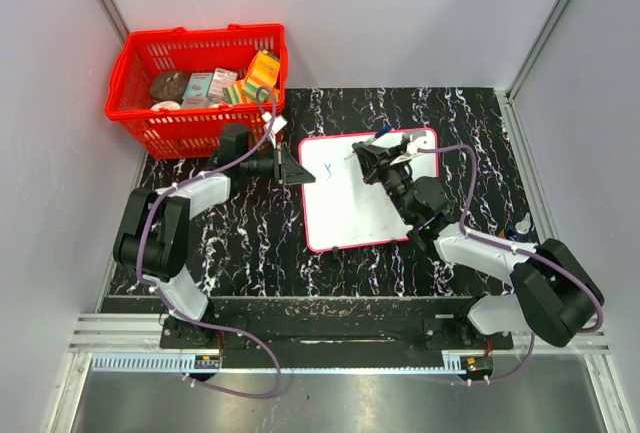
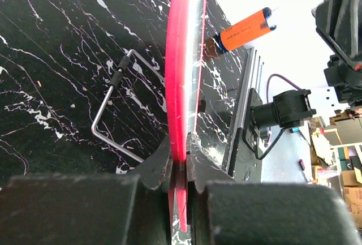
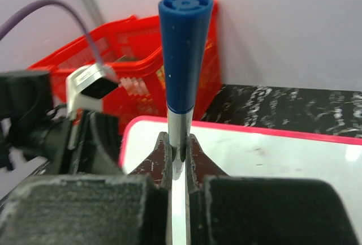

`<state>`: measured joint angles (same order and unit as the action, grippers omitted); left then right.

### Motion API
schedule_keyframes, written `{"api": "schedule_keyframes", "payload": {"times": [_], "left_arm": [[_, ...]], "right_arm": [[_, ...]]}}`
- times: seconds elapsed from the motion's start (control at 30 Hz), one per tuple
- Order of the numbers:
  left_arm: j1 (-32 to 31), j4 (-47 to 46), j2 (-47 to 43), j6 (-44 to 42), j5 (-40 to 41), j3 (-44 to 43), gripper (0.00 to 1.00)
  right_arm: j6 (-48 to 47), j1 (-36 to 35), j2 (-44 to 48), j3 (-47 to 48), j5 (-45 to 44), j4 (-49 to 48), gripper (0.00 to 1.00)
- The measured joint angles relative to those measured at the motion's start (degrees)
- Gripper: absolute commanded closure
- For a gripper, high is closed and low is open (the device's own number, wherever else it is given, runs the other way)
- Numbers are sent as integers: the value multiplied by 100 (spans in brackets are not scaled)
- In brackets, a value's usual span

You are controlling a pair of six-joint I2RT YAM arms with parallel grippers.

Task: Write a sentence on the whiteboard

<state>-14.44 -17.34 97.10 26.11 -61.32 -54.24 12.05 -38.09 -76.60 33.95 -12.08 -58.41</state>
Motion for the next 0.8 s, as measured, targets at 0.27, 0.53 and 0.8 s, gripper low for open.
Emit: {"api": "schedule_keyframes", "payload": {"times": [0.27,0.53,0.8], "left_arm": [[-26,70,0,-68,9,-15,100],[-48,125,0,-109,20,-24,100],[-87,170,0,-133,46,-50,100]], "right_arm": [[179,-48,-2,0,927,343,100],[142,-155,-516,4,852,389,100],[59,-205,-579,7,553,221,100]]}}
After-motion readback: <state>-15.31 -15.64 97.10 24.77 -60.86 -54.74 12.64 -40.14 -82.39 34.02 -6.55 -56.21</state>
